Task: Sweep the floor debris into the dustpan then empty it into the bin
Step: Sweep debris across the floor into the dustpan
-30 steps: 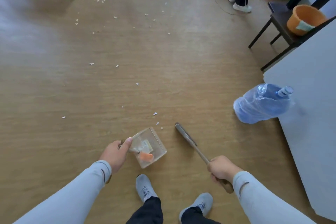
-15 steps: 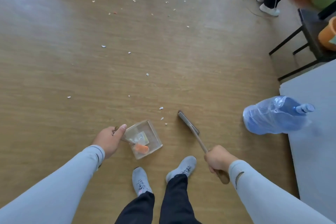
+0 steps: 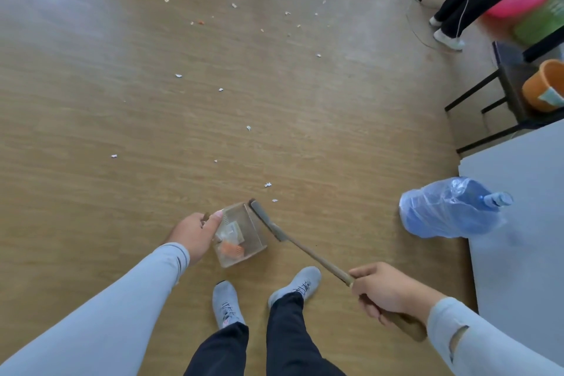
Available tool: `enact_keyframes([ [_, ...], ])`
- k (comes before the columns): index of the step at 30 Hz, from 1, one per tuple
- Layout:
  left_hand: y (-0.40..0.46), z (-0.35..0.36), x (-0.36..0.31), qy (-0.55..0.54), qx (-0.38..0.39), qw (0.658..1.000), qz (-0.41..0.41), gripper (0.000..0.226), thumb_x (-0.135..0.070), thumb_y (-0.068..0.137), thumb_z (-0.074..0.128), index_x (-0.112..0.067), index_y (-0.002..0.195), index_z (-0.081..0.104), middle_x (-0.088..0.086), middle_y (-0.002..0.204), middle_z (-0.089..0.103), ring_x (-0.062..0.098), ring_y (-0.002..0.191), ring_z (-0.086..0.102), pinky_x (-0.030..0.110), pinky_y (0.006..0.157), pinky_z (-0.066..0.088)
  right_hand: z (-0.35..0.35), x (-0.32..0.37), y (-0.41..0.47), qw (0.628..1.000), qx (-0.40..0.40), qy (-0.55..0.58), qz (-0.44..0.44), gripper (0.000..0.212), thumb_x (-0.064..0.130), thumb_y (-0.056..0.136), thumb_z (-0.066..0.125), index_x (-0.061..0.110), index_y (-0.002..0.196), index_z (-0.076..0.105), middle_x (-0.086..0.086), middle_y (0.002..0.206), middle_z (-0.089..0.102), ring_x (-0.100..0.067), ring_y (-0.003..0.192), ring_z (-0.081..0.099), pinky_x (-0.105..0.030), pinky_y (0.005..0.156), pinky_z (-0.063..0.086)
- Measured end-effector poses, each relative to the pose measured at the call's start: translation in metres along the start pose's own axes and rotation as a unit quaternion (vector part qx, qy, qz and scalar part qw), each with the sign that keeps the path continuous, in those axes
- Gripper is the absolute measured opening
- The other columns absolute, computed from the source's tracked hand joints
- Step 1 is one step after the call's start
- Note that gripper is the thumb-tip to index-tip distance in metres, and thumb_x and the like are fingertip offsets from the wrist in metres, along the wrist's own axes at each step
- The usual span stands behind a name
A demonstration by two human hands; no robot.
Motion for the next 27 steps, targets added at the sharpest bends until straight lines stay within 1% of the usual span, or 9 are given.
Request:
enact_keyframes([
  [3,0.003,-0.001,0.001,-0.002,-0.001,1.0,0.002,0.076,-0.069,0.099,0.042,-0.002,0.129,0.062,0.015,0.119,0.073,0.036,0.109,0.066,0.044,0.095,0.05,0.0,0.016,0.01,0.999,-0.049,0.003,-0.018,0.038,0.009,0.091,0.049,0.023,0.127,0.049,-0.009,0.053,0.056,-0.019,0.041,0.045,-0.028,0.043,0.044],
  [6,0.005,-0.002,0.002,-0.004,-0.007,1.0,0.005,0.077,-0.069,0.098,0.042,-0.002,0.13,0.061,0.014,0.118,0.073,0.036,0.109,0.066,0.043,0.094,0.049,-0.004,0.03,0.02,0.997,-0.072,-0.011,-0.014,0.035,0.009,0.091,0.048,0.015,0.125,0.055,-0.01,0.053,0.058,-0.022,0.041,0.045,-0.031,0.045,0.045],
  [7,0.006,-0.001,0.002,-0.003,-0.01,1.0,0.007,0.076,-0.069,0.098,0.042,-0.002,0.13,0.061,0.011,0.112,0.074,0.035,0.106,0.066,0.042,0.092,0.049,-0.008,0.032,0.022,0.997,-0.073,-0.006,-0.006,0.036,0.009,0.091,0.05,0.014,0.126,0.057,-0.011,0.054,0.059,-0.021,0.041,0.045,-0.03,0.044,0.044],
  [9,0.007,0.0,0.003,0.0,-0.013,1.0,0.006,0.074,-0.067,0.099,0.043,-0.002,0.13,0.061,-0.001,0.088,0.07,0.03,0.096,0.062,0.038,0.084,0.045,-0.019,0.03,0.021,0.997,-0.073,0.009,0.004,0.037,0.008,0.09,0.054,0.014,0.126,0.06,-0.013,0.057,0.058,-0.02,0.042,0.044,-0.028,0.041,0.041],
  [11,0.009,0.001,0.002,0.008,-0.015,1.0,0.007,0.073,-0.067,0.099,0.042,-0.003,0.129,0.062,-0.006,0.079,0.061,0.027,0.09,0.058,0.036,0.08,0.041,-0.03,0.027,0.013,0.997,-0.075,0.015,0.009,0.034,0.008,0.091,0.057,0.015,0.124,0.06,-0.015,0.06,0.057,-0.02,0.042,0.044,-0.026,0.041,0.04],
  [17,0.012,0.001,0.001,0.004,-0.009,1.0,0.014,0.068,-0.069,0.097,0.044,-0.009,0.121,0.066,-0.006,0.082,0.063,0.028,0.09,0.062,0.038,0.083,0.047,-0.034,0.031,0.0,0.995,-0.07,-0.065,-0.001,0.041,0.008,0.093,0.056,0.016,0.133,0.054,-0.01,0.057,0.058,-0.016,0.038,0.045,-0.027,0.046,0.042],
  [22,0.012,-0.002,0.001,0.007,-0.012,1.0,0.011,0.066,-0.071,0.096,0.043,-0.012,0.117,0.066,-0.007,0.081,0.065,0.022,0.084,0.063,0.038,0.08,0.047,-0.042,0.036,-0.01,0.991,-0.06,-0.117,-0.003,0.043,0.01,0.092,0.056,0.018,0.134,0.054,-0.007,0.055,0.06,-0.019,0.044,0.046,-0.033,0.058,0.047],
  [24,0.012,-0.003,-0.001,0.009,-0.01,1.0,0.012,0.065,-0.071,0.096,0.043,-0.012,0.114,0.066,-0.005,0.083,0.067,0.021,0.082,0.063,0.038,0.079,0.048,-0.045,0.033,-0.009,0.993,-0.067,-0.098,-0.003,0.043,0.009,0.093,0.057,0.015,0.135,0.055,-0.009,0.055,0.06,-0.019,0.042,0.045,-0.033,0.054,0.045],
  [27,0.011,-0.002,-0.001,0.009,-0.005,1.0,0.018,0.062,-0.07,0.097,0.043,-0.015,0.113,0.066,0.002,0.099,0.07,0.026,0.092,0.065,0.041,0.087,0.051,-0.043,0.028,-0.003,0.994,-0.088,-0.06,-0.01,0.049,0.007,0.095,0.056,0.012,0.143,0.052,-0.008,0.052,0.056,-0.016,0.037,0.044,-0.028,0.043,0.042],
])
Point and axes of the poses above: each hand's wrist, its own y-axis towards the middle knuckle, its own z-axis out of the palm, x = y × z, the point moved 9 cm from there along y, towards the middle knuckle
